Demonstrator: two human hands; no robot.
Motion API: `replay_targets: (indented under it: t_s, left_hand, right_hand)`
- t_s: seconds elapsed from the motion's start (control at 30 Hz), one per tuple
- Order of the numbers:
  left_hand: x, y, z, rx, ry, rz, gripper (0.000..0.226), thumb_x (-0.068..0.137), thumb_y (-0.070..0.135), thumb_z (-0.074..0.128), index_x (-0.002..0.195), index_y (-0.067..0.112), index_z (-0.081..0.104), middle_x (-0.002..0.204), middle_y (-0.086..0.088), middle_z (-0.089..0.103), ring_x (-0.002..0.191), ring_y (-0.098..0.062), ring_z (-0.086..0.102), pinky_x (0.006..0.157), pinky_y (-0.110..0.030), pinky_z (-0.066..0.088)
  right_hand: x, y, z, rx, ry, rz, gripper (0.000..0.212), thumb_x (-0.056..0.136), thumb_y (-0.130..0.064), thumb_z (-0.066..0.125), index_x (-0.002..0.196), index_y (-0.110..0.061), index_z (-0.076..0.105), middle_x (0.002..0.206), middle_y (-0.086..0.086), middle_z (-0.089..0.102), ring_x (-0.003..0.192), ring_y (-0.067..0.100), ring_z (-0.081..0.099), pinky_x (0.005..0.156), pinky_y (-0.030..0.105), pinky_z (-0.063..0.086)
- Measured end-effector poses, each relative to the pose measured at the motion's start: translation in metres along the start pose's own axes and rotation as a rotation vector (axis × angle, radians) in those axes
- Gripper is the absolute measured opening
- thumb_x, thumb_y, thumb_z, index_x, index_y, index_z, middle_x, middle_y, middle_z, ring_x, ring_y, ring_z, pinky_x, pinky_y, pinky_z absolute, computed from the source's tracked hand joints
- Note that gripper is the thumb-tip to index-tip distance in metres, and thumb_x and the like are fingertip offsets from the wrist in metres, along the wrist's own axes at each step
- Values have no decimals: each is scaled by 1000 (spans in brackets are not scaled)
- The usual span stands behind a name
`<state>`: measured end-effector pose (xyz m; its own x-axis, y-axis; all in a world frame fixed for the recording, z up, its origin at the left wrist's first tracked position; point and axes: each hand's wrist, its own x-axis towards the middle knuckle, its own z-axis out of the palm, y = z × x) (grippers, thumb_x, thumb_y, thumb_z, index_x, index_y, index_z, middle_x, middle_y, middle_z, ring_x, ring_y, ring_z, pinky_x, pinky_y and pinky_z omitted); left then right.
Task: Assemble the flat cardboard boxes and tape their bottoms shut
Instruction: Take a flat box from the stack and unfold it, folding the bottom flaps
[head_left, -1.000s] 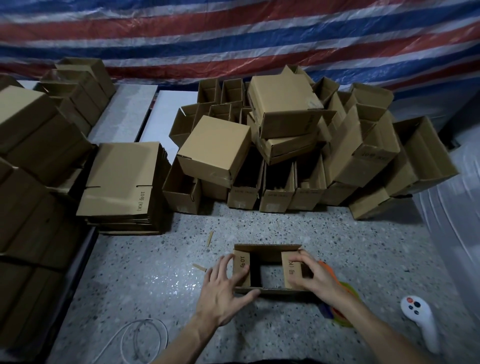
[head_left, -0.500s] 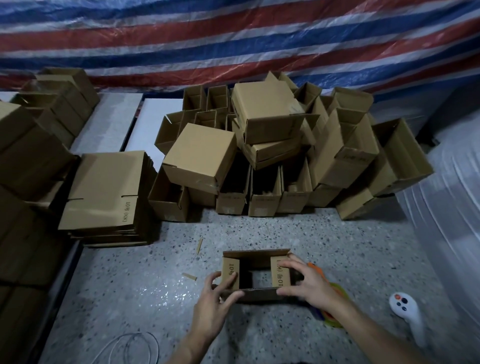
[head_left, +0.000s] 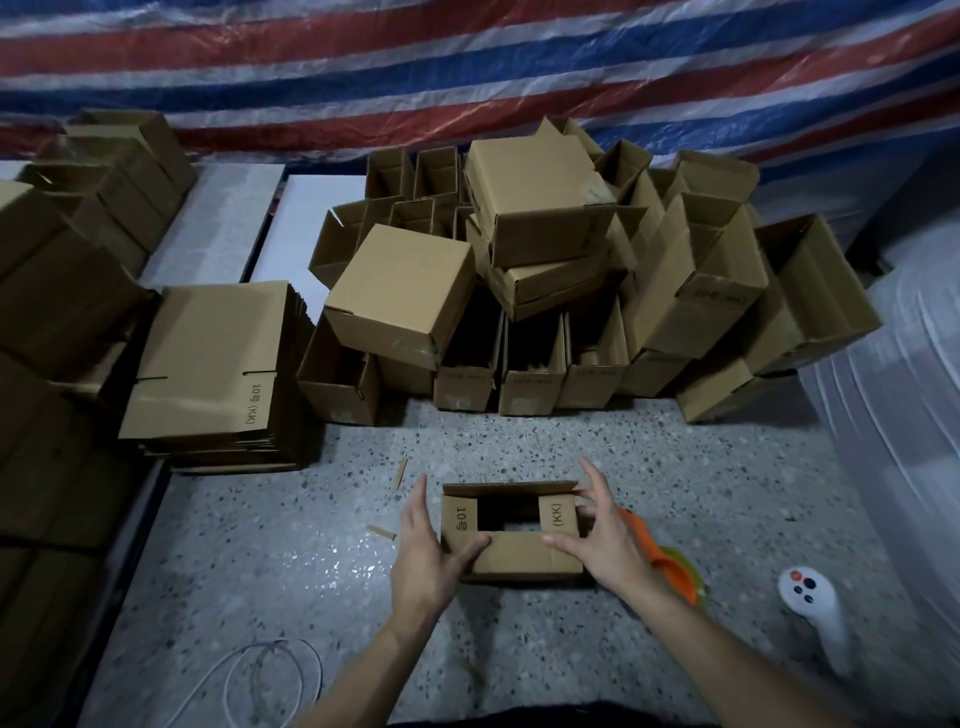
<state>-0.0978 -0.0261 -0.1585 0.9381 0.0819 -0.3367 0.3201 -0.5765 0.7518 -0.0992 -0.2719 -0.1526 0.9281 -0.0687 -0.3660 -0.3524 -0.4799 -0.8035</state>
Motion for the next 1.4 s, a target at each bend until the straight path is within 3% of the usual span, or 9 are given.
replay_targets:
  t_s: [0.17,0.37,0.63,0.8,0.97,1.1,1.2,1.3,1.4]
  left_hand:
    - [7,14,-5,336,-4,312,110,81,52,75,160,35,1,167,9,12,144,-18,37,105,-41,49]
    - [7,10,-5,444,-5,312,94,86,63,63,159,29,16,164,6,24,143,-17,38,106,-39,47]
    - [0,-1,1,613,23,329,91,90,72,44,161,26,10,165,3,21,149,-20,30,116,-39,37]
    - [-27,-6,9,620,-9,330,67,101,57,25,153,17,40,158,3,31,137,-26,51,103,-40,48]
    - [-36,-21,20,625,-125,253,66,91,67,-15,147,37,-32,157,18,-31,153,-20,18,119,-34,24]
    - [-35,-20,14,675,-189,336,67,90,71,-7,147,46,-33,157,10,-40,154,-30,14,122,-38,20]
    - [-37,-21,14,664,-231,318,76,90,77,7,147,46,-33,155,9,-45,152,-33,17,121,-42,23]
    - [-36,-25,14,698,-214,356,77,93,73,11,147,43,-35,154,7,-45,150,-29,24,117,-39,32]
    - [-32,-25,13,687,-209,366,73,94,69,11,147,44,-35,155,8,-44,144,-22,34,109,-36,42]
  right_hand:
    - [-3,-5,-1,-84,-37,-98,112,76,-22,85,153,-57,11,159,-7,27,144,16,33,118,47,34]
    - [-4,-5,-1,-299,-7,-252,99,80,-32,82,154,-47,18,164,-18,13,151,10,15,123,45,23]
    - [-14,-7,-1,-488,62,-264,84,85,-51,72,155,-35,30,163,-12,24,151,15,20,121,42,27]
    - [-31,5,7,-668,-3,-240,61,99,-56,44,153,-38,23,163,-19,1,153,17,15,122,42,26]
    - [-37,18,23,-648,42,-212,54,104,-54,26,153,-46,5,162,-24,-13,153,14,5,121,41,21]
    - [-40,27,27,-724,25,-230,58,99,-59,-2,153,-45,-17,161,-20,-28,152,14,-8,122,38,8]
    - [-40,30,34,-742,13,-216,60,100,-57,-2,154,-38,-22,160,-16,-33,149,10,-19,121,34,2]
    - [-38,33,25,-574,-55,-230,59,104,-54,11,158,-37,-5,165,-19,-17,149,0,-14,121,31,1]
    - [-39,47,3,-341,227,-66,54,103,-50,32,149,-22,39,148,-4,45,132,12,45,106,31,38]
